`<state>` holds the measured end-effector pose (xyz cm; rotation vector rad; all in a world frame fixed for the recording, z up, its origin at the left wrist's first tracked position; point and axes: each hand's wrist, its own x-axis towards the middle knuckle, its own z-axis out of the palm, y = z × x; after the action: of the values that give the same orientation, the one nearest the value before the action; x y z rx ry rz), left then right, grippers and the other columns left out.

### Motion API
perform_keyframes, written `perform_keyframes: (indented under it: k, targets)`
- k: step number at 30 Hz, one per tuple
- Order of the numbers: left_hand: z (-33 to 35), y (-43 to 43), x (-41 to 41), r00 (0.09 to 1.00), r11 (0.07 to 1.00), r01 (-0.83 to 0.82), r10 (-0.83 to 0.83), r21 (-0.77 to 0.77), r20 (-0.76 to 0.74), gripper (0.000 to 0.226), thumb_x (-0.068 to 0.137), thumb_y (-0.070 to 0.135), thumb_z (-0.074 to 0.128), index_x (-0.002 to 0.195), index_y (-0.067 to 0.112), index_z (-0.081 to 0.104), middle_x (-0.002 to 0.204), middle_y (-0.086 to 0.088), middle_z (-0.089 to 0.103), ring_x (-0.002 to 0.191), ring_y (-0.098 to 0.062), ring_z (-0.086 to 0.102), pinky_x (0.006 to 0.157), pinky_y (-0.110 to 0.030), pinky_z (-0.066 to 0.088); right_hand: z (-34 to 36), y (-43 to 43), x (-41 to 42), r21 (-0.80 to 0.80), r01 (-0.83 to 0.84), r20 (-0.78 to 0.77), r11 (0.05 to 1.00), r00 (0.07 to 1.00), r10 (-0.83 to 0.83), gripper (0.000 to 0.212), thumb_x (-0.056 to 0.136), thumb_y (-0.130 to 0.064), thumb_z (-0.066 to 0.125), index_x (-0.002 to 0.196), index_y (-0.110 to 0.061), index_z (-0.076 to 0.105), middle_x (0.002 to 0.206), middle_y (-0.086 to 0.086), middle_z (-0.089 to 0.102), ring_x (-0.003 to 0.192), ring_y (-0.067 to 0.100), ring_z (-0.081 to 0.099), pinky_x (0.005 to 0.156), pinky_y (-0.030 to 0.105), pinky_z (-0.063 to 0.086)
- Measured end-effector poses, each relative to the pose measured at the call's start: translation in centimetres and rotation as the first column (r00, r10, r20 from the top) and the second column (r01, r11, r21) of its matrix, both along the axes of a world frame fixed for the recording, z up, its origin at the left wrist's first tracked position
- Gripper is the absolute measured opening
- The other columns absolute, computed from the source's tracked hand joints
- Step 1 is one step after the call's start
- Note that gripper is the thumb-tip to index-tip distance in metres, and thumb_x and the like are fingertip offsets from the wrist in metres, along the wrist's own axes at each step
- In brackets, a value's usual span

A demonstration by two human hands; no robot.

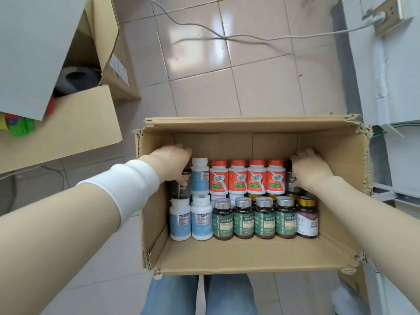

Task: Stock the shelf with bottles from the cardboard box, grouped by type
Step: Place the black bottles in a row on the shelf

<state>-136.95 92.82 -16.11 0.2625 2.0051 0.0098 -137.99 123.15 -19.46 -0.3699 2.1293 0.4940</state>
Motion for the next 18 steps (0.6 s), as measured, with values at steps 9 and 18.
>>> perform_keyframes:
  k: [9,18]
  targets:
    - [-1.0,0.3,1.3,0.87,0.847,-0.476,0.493,0.236,-0.012,0.059,0.069,0.03,0.08,0.116,0.015,0.049,0.106,-0.001,0.058,0.089,-0.016,0.051,0.073,-0.025,0.041,1.5,-0.3,-0.1,-0.115,0.38,-0.024,0.918,0.923,-0.384,0.075,0.067,-0.015,0.082,0.128,-0.003,0.04,0.13,0.021,0.032,0.113,0.039,0.048,0.093,0.041,0.045]
    - [3.7,1.2,2.4,0.699,0.673,-0.532,0.691,0.513,-0.182,0.05,0.076,0.037,0.073,0.117,0.021,0.047,0.115,-0.007,0.055,0.099,-0.018,0.05,0.08,-0.024,0.039,7.5,1.9,2.2,-0.572,0.493,-0.104,0.656,0.75,-0.654,0.068,0.06,-0.02,0.085,0.118,-0.019,0.049,0.118,0.006,0.055,0.111,0.028,0.048,0.09,0.037,0.04]
